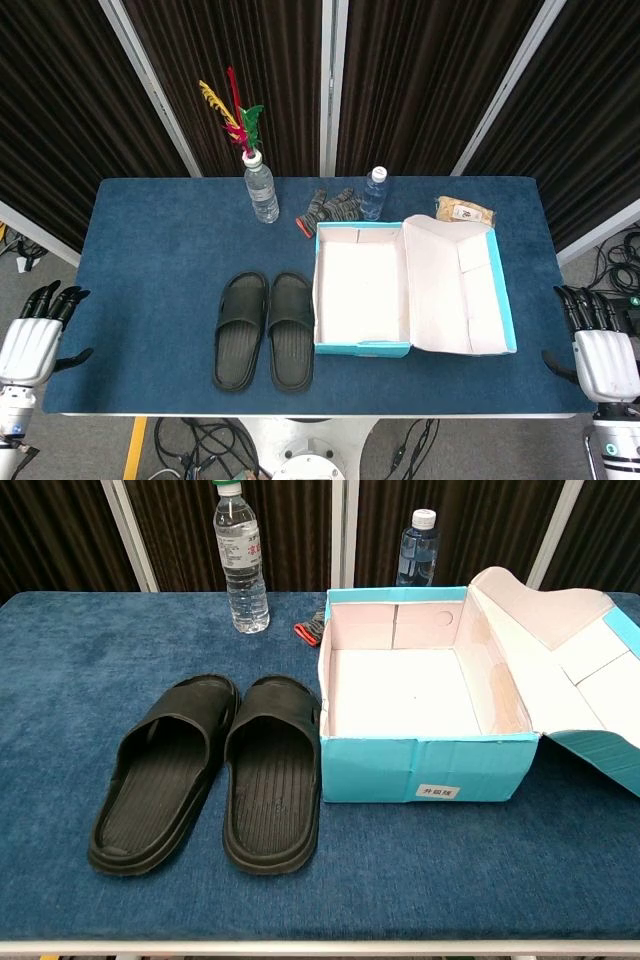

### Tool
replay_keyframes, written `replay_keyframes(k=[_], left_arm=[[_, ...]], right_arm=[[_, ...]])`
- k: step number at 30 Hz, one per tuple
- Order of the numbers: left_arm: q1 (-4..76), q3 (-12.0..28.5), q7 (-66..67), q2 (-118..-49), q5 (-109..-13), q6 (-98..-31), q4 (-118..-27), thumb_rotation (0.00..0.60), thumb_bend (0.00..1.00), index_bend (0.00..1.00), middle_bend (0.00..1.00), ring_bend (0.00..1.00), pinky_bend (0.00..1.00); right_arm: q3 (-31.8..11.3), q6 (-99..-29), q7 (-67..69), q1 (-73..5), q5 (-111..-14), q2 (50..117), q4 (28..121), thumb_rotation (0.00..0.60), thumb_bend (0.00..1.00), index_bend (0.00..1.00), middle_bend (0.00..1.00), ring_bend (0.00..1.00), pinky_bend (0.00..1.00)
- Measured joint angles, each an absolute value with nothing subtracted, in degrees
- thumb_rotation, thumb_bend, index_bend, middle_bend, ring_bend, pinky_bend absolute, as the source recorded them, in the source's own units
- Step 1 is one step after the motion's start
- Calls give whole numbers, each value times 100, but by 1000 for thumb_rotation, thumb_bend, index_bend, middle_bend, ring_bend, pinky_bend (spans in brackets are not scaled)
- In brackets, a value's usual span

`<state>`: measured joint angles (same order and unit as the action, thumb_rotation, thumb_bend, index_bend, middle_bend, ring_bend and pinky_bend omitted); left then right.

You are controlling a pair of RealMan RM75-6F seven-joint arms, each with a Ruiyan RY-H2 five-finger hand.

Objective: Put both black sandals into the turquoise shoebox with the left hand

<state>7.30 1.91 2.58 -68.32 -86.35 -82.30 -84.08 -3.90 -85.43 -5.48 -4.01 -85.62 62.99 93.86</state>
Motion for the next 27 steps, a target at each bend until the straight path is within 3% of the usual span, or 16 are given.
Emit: replay_keyframes(k=[16, 18, 25, 27], left_arm=[[1001, 372, 174, -6676, -8610, -8052, -8818, 600, 0, 163, 134, 48, 109], [1122, 425, 76, -6611, -8642, -7959, -8915, 600, 0, 163, 134, 113, 175], [1783, 697, -116, -6340, -8675, -7243, -9490, 600, 0, 163, 157, 448, 574], [2066, 811, -142, -6294, -8653, -6939, -9681, 600, 0, 163, 158, 523, 631]], right_arm=[[-451, -8567, -453, -425, -8563, 6228, 9301, 600, 93, 29, 83, 0, 57], [-482, -8576, -462, -445, -8571, 6184, 9304, 600, 93, 29, 83, 0, 58], [-560, -8508, -494, -555, -8590, 6034, 9347, 600, 94, 29, 83, 0, 58], [-559, -8485, -483, -574, -8606, 6012, 9350, 600, 94, 29, 83, 0, 58]])
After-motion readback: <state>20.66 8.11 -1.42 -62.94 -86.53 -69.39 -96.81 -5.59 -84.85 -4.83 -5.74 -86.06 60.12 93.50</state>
